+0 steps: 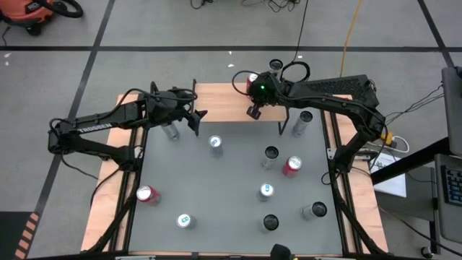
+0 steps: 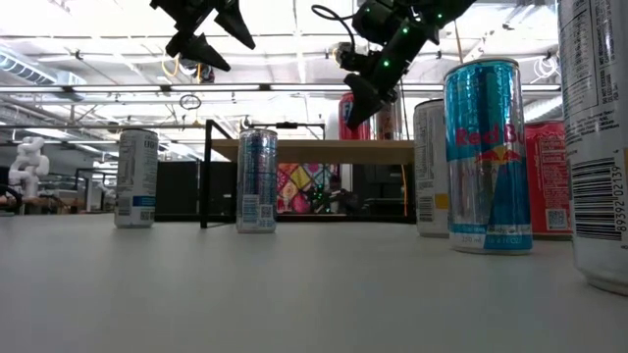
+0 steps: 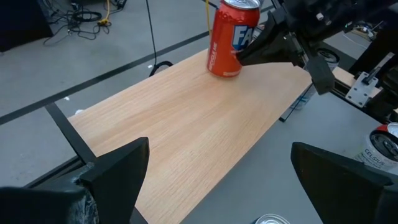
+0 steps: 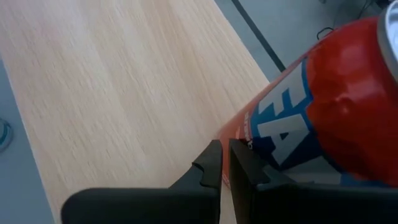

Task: Place canned beverage on shelf
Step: Put the middle orange soda can on the shelf

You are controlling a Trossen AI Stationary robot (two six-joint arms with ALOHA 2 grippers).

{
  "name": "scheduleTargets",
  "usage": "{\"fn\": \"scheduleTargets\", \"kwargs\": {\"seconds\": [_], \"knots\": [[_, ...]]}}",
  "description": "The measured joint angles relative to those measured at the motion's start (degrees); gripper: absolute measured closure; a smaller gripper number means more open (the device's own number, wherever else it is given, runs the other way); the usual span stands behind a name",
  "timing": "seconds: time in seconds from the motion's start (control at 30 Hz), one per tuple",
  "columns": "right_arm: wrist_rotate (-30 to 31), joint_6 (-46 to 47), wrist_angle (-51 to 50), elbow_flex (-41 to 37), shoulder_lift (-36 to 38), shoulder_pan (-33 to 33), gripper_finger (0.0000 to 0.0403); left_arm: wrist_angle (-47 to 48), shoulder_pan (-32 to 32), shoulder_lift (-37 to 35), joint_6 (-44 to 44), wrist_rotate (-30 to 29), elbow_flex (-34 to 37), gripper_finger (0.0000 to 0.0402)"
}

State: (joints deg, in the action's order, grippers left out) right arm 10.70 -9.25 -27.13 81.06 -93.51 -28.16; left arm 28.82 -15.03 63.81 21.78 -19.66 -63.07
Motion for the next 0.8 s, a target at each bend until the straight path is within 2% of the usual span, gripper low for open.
{"fn": "scheduleTargets", "kwargs": {"seconds": [0.8], "knots": [[1.31,-0.60,3.20,0.00,0.00,-1.87,0.0403,0.24,0.00,0.02,0.02,-0.02,0.00,0.0009]]}}
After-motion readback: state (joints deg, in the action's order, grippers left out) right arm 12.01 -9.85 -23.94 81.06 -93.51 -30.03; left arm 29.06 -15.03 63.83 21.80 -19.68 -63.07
